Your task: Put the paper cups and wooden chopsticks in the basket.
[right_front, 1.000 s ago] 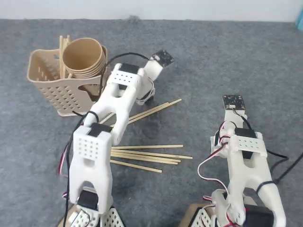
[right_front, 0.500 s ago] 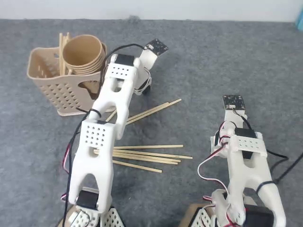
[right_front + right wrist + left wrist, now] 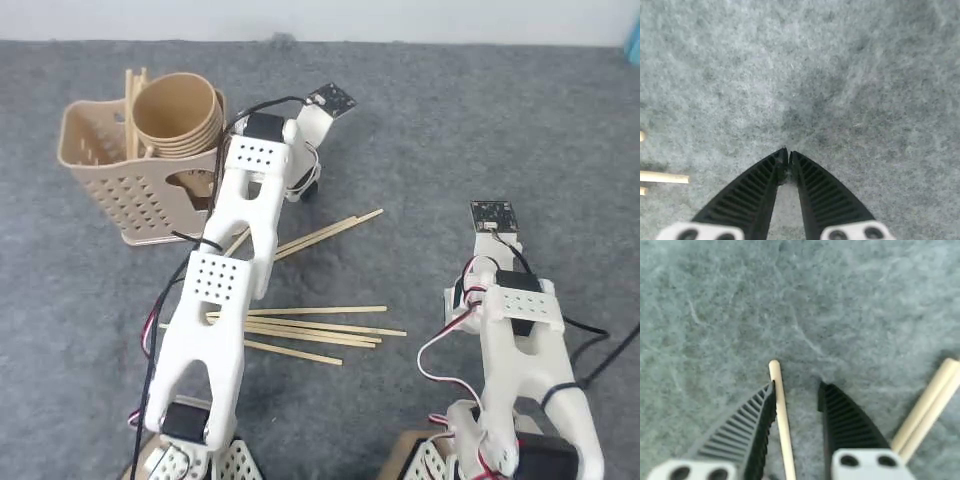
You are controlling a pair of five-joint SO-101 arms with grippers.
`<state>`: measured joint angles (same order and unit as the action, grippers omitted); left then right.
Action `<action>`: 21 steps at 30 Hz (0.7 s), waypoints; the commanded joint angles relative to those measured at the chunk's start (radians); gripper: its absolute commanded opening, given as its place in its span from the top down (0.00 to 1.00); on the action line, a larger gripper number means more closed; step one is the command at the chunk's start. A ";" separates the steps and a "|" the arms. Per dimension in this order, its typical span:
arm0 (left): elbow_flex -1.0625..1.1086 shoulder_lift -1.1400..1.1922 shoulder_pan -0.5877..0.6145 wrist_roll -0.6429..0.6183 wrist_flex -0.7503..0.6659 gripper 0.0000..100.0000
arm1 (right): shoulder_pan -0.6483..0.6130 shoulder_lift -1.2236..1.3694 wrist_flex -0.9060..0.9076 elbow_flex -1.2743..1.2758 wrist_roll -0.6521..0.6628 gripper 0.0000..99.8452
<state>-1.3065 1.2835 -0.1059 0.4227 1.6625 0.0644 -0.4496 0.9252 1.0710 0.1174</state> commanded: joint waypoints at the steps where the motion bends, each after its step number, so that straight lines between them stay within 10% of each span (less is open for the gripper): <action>1: -0.101 0.049 0.000 -0.008 0.068 0.99 | 0.002 -0.044 -0.018 -0.011 0.012 0.98; 21: -0.073 -0.213 -0.037 -0.175 0.097 0.99 | 0.002 -0.044 -0.030 -0.011 0.012 0.98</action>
<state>-1.4200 1.2175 -0.1197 0.2708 1.7223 0.0644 -0.4496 0.9068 1.0710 0.1174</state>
